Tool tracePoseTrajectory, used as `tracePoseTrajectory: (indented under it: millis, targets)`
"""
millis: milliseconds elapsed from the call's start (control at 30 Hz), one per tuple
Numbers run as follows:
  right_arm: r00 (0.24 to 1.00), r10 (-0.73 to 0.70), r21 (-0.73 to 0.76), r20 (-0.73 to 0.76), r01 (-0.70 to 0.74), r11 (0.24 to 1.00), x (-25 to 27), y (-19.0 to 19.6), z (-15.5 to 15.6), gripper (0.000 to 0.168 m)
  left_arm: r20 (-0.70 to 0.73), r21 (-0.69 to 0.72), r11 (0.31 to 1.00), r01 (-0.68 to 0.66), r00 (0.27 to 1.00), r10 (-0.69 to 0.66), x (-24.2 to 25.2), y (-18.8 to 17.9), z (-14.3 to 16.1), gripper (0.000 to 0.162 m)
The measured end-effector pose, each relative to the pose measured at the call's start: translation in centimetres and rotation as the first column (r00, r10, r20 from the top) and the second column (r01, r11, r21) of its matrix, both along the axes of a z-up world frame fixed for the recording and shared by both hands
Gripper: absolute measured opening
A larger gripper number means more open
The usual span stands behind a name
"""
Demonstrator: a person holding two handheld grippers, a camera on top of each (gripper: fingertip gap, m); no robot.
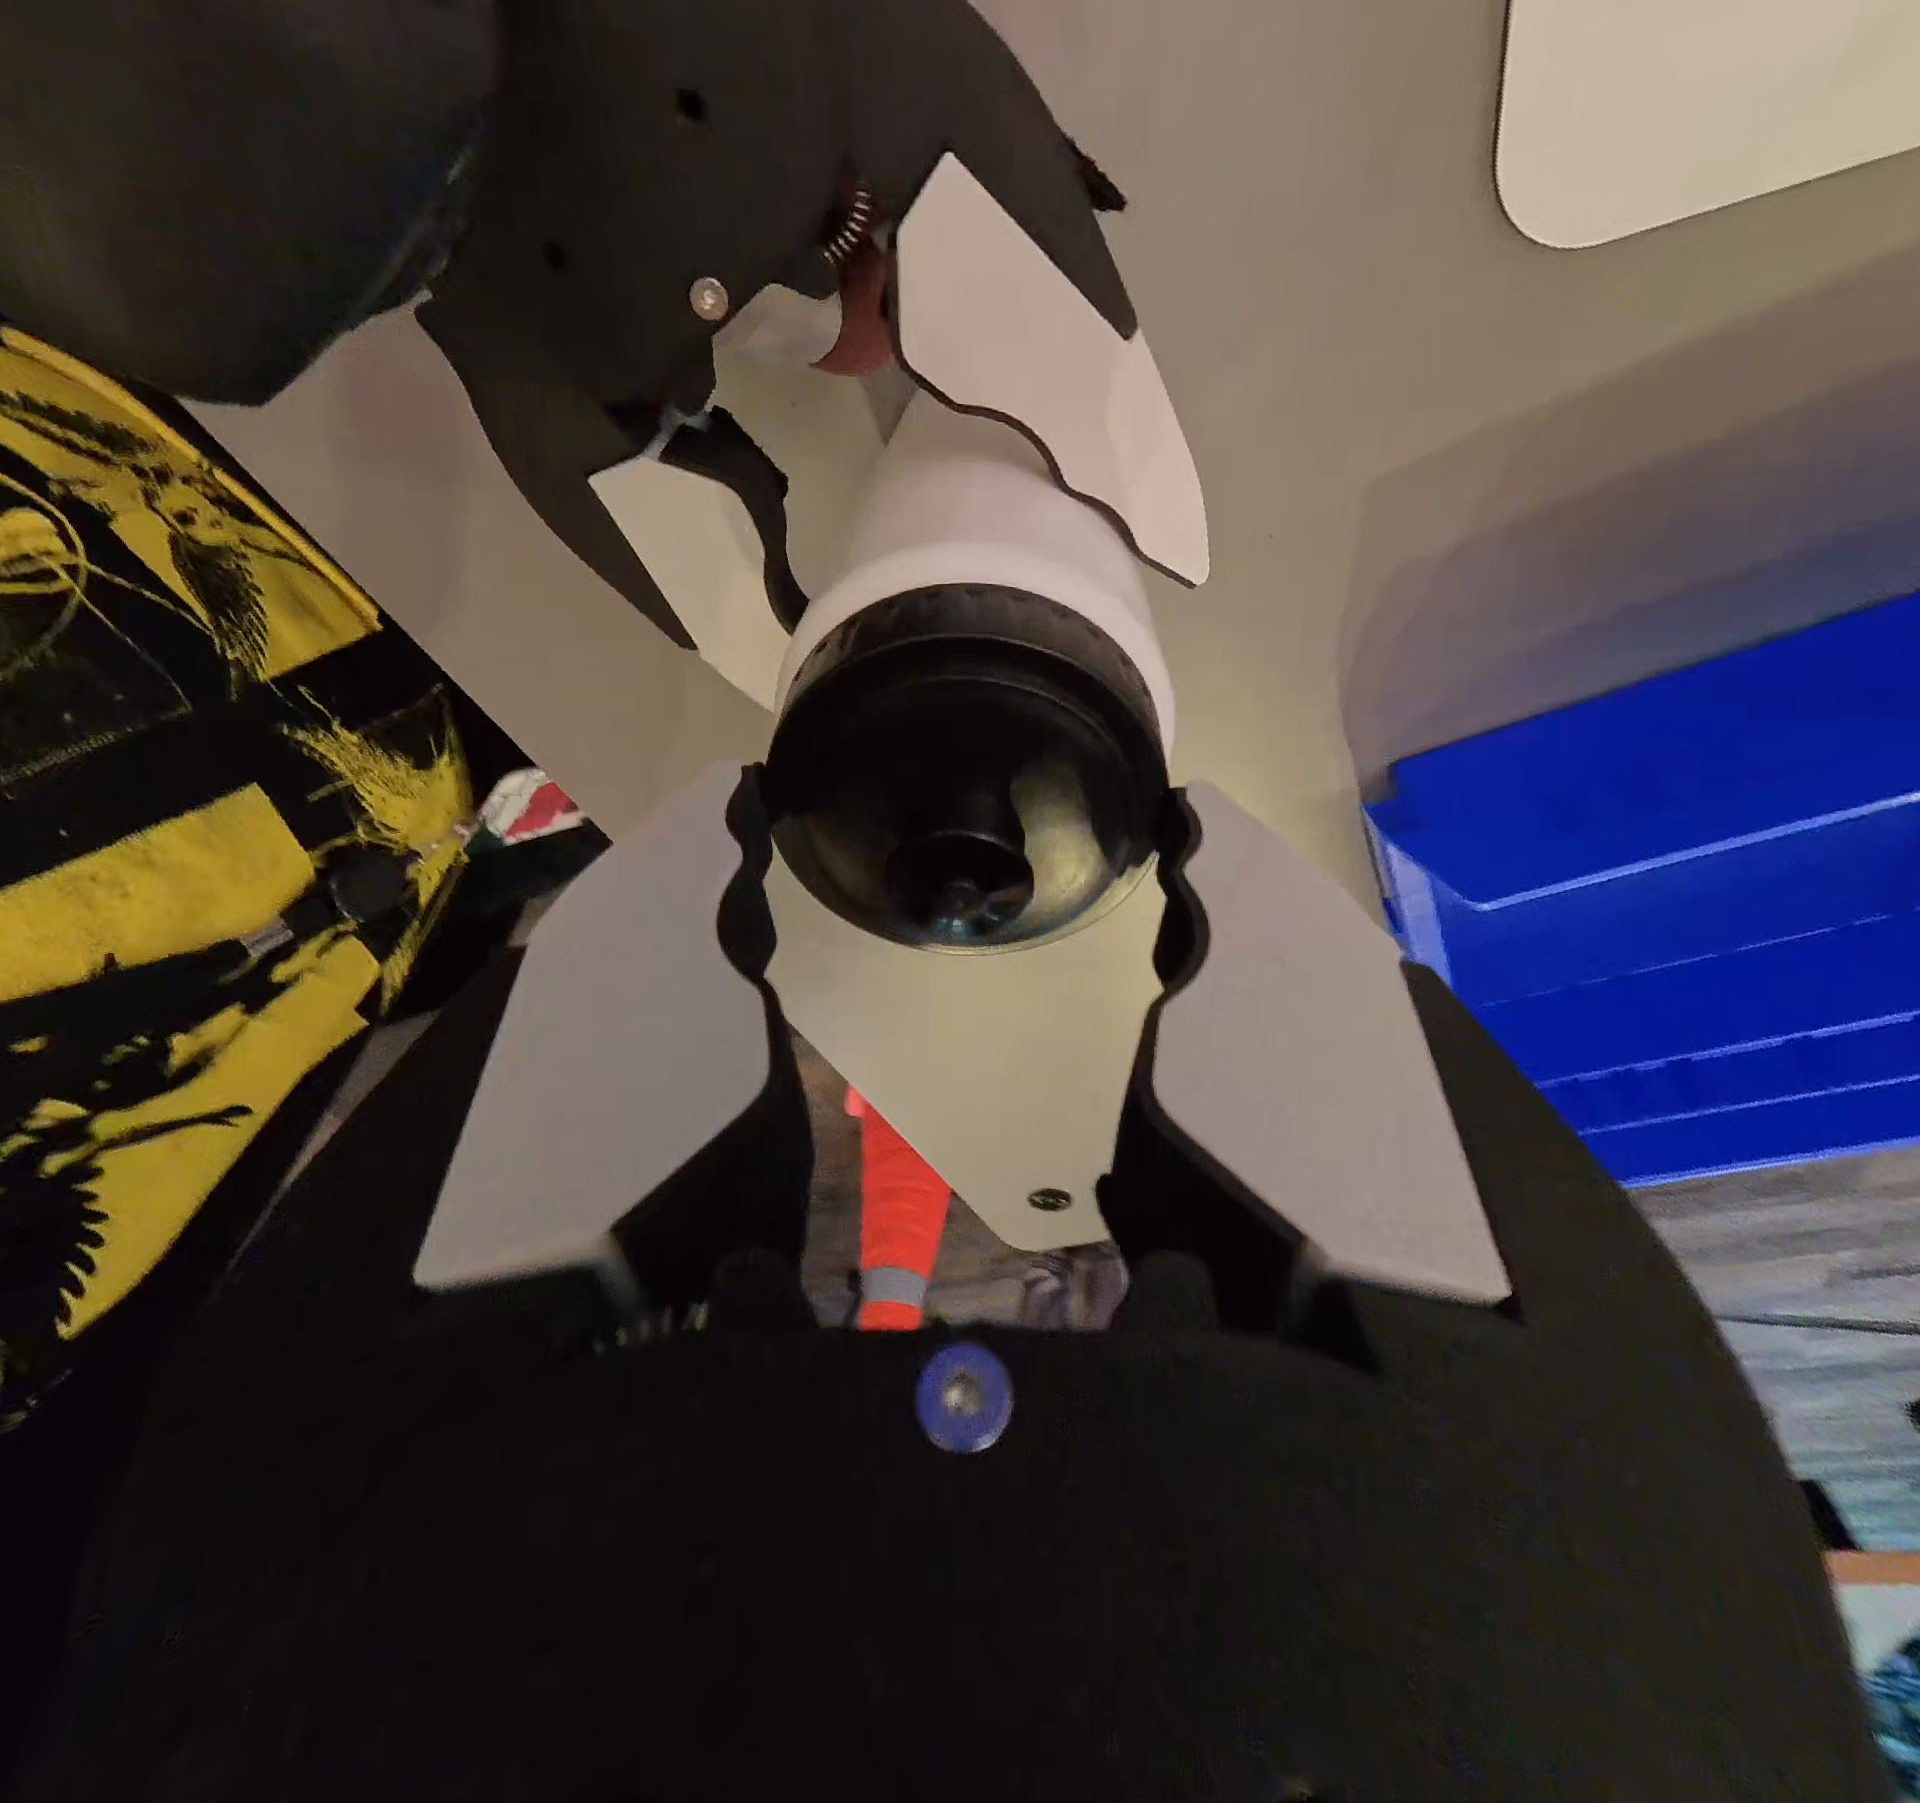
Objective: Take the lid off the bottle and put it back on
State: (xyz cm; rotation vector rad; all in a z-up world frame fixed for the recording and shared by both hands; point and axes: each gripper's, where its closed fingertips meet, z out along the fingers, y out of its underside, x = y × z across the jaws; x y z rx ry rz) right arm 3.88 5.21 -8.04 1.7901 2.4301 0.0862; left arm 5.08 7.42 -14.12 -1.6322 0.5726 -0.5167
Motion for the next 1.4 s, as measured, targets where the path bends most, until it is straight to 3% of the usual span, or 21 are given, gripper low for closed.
tracePoseTrajectory:
  millis: [33,100,167,300,367,467,533,700,800,933,967,1100,1233,1400]
  targets:
    - [0.999,0.054,-0.003,0.008,-0.054,0.999,0.0,0.0,0.1,0.073,0.0,0.001,1.0,0.001,1.0,-0.001,0.0,0.0,0.0,0.087]
    - [0.979,0.201,0.022,-0.018,-0.201,0.979,-0.5,0.2,0.3,0.093,-0.001,0.0,1.0,0.001,1.0,-0.001,0.0,0.0,0.0,0.087]
    - [0.933,0.359,0.09,-0.019,-0.356,0.93,-0.8,0.9,0.4,0.094,-0.001,0.0,1.0,0.001,1.0,-0.001,0.0,0.0,0.0,0.087]
    - [0.861,0.506,0.091,0.06,-0.509,0.856,0.2,0.8,-0.2,0.073,0.0,0.001,1.0,0.002,1.0,-0.002,0.0,0.0,0.0,0.087]
    - [0.887,0.456,0.1,0.07,-0.461,0.882,0.3,0.8,-0.2,0.073,0.001,0.001,1.0,0.003,1.0,-0.003,0.0,0.0,0.0,0.087]
    - [0.986,0.147,0.077,0.073,-0.152,0.985,0.5,0.5,-0.2,0.074,0.008,-0.003,1.0,0.006,1.0,-0.006,0.0,0.0,0.0,0.086]
    - [0.995,0.067,0.075,0.07,-0.072,0.995,0.6,0.5,-0.3,0.074,0.013,0.0,1.0,0.006,1.0,-0.006,0.0,0.0,0.0,0.086]
    - [0.985,0.152,0.044,0.079,-0.156,0.987,0.6,0.6,-0.2,0.074,0.005,0.0,1.0,0.004,1.0,-0.004,0.0,0.0,-0.1,0.086]
    - [0.986,0.164,0.033,-0.009,-0.163,0.986,-0.1,0.6,0.4,0.092,0.004,0.0,1.0,0.004,1.0,-0.004,0.0,-0.1,-0.1,0.086]
    - [0.96,0.145,-0.007,-0.241,-0.151,0.989,-0.2,0.8,0.8,0.119,0.006,-0.001,1.0,0.002,1.0,-0.002,0.0,0.0,-0.1,0.086]
    - [0.943,0.121,-0.027,-0.31,-0.137,0.99,0.0,0.9,0.5,0.124,0.006,-0.001,1.0,0.002,1.0,-0.002,0.0,0.0,0.0,0.086]
    - [0.847,-0.024,-0.221,-0.532,-0.111,0.969,1.1,-0.3,-1.7,0.118,0.013,-0.001,1.0,-0.005,1.0,0.005,0.1,0.1,0.0,0.086]
    - [0.727,-0.169,-0.321,-0.665,-0.074,0.944,0.2,-1.0,-4.8,0.12,0.001,-0.006,1.0,-0.016,1.0,0.016,0.2,0.2,-0.1,0.087]
    - [0.475,-0.269,-0.363,-0.838,-0.116,0.925,-2.9,-1.2,-5.4,0.111,-0.031,-0.009,1.0,-0.029,0.999,0.029,0.5,0.3,-0.7,0.086]
